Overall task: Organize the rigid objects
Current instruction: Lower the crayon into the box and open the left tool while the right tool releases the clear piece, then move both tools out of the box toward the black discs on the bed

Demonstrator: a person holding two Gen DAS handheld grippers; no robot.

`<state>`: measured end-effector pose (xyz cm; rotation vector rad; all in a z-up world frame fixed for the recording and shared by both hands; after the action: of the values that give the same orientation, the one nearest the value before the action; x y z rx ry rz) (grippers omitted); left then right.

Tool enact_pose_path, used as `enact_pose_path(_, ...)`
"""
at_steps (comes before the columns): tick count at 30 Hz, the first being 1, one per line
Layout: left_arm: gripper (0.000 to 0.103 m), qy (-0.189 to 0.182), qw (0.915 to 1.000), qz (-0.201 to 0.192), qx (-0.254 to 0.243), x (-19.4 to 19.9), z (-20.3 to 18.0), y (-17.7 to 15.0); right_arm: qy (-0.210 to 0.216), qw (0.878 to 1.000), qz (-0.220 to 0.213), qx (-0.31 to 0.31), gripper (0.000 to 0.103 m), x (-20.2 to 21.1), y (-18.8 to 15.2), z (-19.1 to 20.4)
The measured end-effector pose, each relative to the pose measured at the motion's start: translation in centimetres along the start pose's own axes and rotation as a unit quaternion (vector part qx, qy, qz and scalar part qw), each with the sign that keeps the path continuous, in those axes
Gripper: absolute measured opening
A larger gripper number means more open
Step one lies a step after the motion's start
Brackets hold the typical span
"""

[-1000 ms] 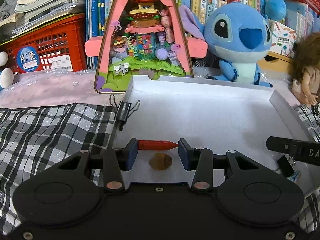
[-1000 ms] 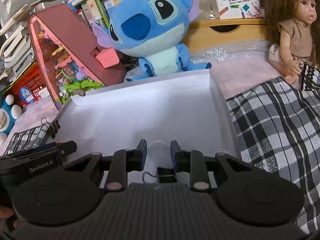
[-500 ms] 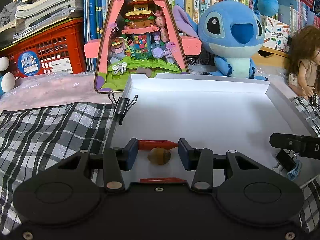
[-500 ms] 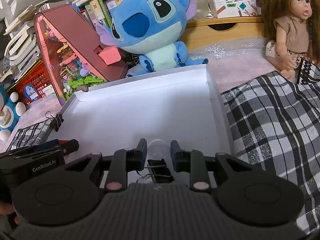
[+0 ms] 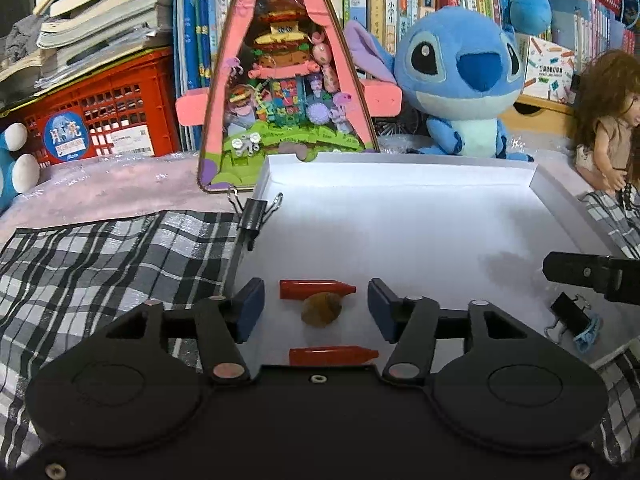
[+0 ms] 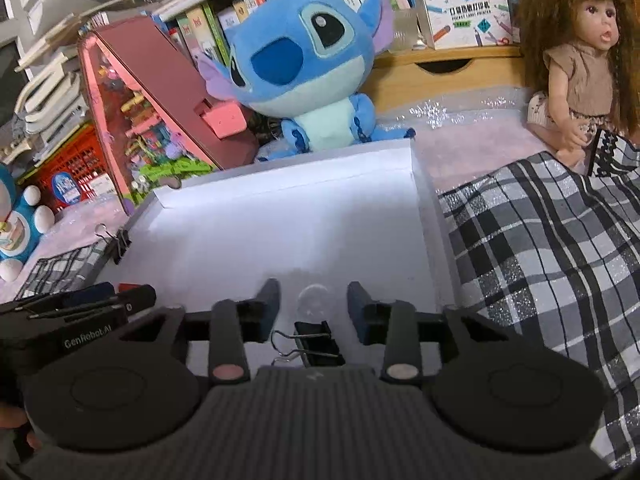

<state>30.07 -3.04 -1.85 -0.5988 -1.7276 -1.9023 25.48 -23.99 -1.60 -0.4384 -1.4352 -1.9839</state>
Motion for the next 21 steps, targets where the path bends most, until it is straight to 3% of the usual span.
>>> enact_pose_path(5,0.083,-0.01,0.9997,-0.015,0.013,2.0,0.4,0.1,0.008,1.0,-0.022,0.013,0.074,1.6,0.6,0.7)
enact_pose_path(12,0.088,-0.01,0.9985,-0.051,-0.015,5.5,0.2,-0.1,0.021,0.998,-0.049,0.046,0.086,4.4,0.8,1.9)
enact_pose_path(21,0.089,-0.029,0.9975,-0.06,-0.025,9.5,0.6,-2.0,0.037,0.994,-0.073,0.077,0.095,8.0,-0.3,3.1)
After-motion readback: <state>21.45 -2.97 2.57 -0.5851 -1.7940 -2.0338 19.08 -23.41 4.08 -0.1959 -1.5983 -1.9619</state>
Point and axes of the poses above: each gripper's, at about its wrist camera, not at the fingertips, and x roughly against the way its jaws point, z to its left, y to its top, the point moved 5 cm from there along -x, roughly the way its jaws point, and after that the axes turned 9 degrees about y, right-handed, at the moved point
